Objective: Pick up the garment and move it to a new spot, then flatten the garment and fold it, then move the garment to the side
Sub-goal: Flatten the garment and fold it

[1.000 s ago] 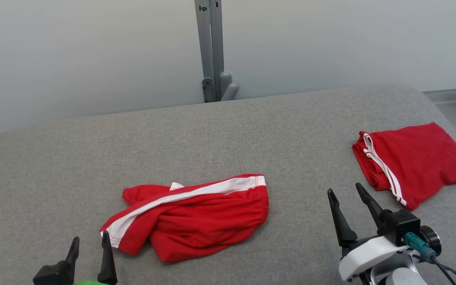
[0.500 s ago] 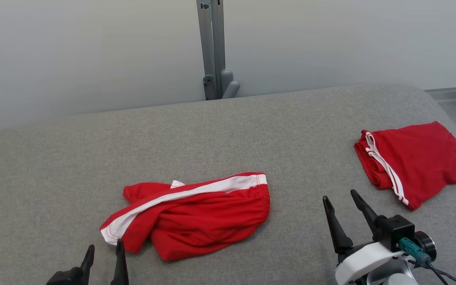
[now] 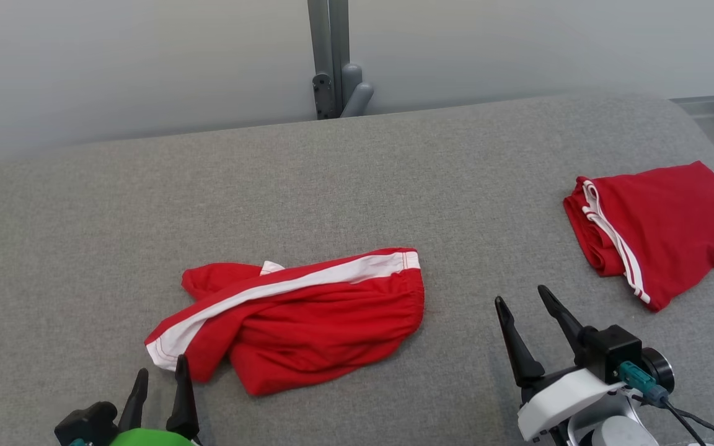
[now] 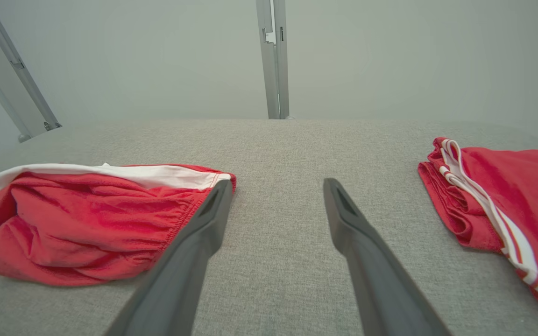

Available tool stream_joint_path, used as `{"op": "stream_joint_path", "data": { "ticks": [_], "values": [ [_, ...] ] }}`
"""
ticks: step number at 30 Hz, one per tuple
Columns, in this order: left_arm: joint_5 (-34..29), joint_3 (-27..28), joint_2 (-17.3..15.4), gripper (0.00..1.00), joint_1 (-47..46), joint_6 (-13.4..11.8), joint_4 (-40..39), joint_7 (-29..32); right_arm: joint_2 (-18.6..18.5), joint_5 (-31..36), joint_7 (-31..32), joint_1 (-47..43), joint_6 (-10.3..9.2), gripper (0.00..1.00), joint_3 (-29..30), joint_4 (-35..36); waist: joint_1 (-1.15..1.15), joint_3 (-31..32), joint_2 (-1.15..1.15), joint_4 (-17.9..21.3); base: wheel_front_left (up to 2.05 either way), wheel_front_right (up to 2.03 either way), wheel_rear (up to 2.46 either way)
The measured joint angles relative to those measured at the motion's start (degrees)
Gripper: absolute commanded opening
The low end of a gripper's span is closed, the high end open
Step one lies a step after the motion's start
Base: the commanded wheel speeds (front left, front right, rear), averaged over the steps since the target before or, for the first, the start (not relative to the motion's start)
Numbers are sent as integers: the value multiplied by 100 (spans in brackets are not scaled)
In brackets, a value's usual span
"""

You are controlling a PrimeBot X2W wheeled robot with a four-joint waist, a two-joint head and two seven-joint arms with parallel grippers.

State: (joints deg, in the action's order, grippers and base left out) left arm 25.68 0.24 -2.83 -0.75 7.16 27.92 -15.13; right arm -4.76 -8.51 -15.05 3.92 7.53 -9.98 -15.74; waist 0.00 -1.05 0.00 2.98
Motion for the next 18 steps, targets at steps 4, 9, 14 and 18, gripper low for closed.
{"op": "stream_joint_path", "data": {
  "ticks": [4, 9, 14, 18],
  "values": [
    [342, -191, -1, 100, -167, 14, 33, 0, -8, -46, 0, 93, 0, 100, -31, 7, 0, -171, 0, -5, 0, 0, 0],
    [616, -330, -12, 100, -315, 15, 36, 1, -20, -100, -1, 239, -1, 100, -109, 18, 0, -384, 0, -35, 0, 0, 0],
    [649, -212, -37, 100, -377, 15, 5, 0, -34, -121, 0, 315, 0, 100, -135, 29, 0, -519, 0, -68, 0, 0, 0],
    [660, -130, -35, 100, -398, 15, 10, 0, -54, -141, 0, 343, -1, 100, -133, 25, 0, -554, 0, -90, 0, 0, 0]
  ]
}}
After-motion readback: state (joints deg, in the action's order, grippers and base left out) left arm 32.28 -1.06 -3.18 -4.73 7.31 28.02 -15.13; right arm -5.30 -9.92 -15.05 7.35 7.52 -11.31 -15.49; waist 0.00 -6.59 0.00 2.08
